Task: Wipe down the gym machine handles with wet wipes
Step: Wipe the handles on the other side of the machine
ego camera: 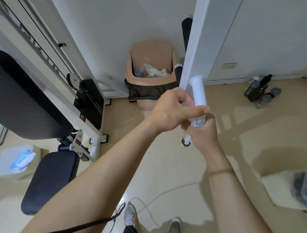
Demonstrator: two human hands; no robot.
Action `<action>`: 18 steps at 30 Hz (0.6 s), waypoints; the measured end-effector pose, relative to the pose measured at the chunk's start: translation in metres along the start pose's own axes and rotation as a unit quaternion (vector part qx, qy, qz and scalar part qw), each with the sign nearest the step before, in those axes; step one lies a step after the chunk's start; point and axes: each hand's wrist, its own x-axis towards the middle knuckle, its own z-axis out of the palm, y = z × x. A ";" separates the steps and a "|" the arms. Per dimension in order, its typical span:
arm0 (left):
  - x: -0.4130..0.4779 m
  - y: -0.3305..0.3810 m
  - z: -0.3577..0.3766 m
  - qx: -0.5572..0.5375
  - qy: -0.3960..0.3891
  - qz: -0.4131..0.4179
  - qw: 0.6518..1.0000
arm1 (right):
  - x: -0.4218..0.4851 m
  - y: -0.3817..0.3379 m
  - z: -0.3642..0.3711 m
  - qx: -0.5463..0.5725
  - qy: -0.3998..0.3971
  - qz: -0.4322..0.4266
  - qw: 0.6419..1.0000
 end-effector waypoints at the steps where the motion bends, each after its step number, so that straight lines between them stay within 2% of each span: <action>1: 0.001 0.000 0.002 -0.004 0.004 0.003 1.000 | -0.001 0.006 0.008 -0.006 0.045 0.002 0.999; 4: 0.002 -0.004 0.003 -0.010 0.013 0.009 1.000 | -0.008 0.058 0.024 -0.029 0.117 0.086 0.989; 6: -0.002 -0.010 -0.003 -0.036 0.004 0.012 0.999 | -0.013 0.097 0.025 -0.070 0.091 0.195 0.974; 8: -0.012 -0.025 -0.014 -0.058 -0.007 0.005 0.998 | -0.022 0.116 0.026 -0.103 0.064 0.306 0.944; 10: -0.026 -0.052 -0.028 -0.053 -0.014 -0.020 0.998 | -0.034 0.107 0.037 -0.028 0.004 0.361 0.932; 13: -0.048 -0.091 -0.051 -0.010 -0.015 -0.076 0.997 | -0.045 0.061 0.062 0.132 -0.079 0.369 0.917; 15: -0.062 -0.097 -0.065 -0.048 -0.001 -0.094 0.994 | -0.045 0.019 0.078 0.227 -0.123 0.343 0.903; 18: -0.074 -0.088 -0.088 -0.126 0.012 -0.051 0.991 | -0.039 -0.025 0.101 0.353 -0.131 0.298 0.877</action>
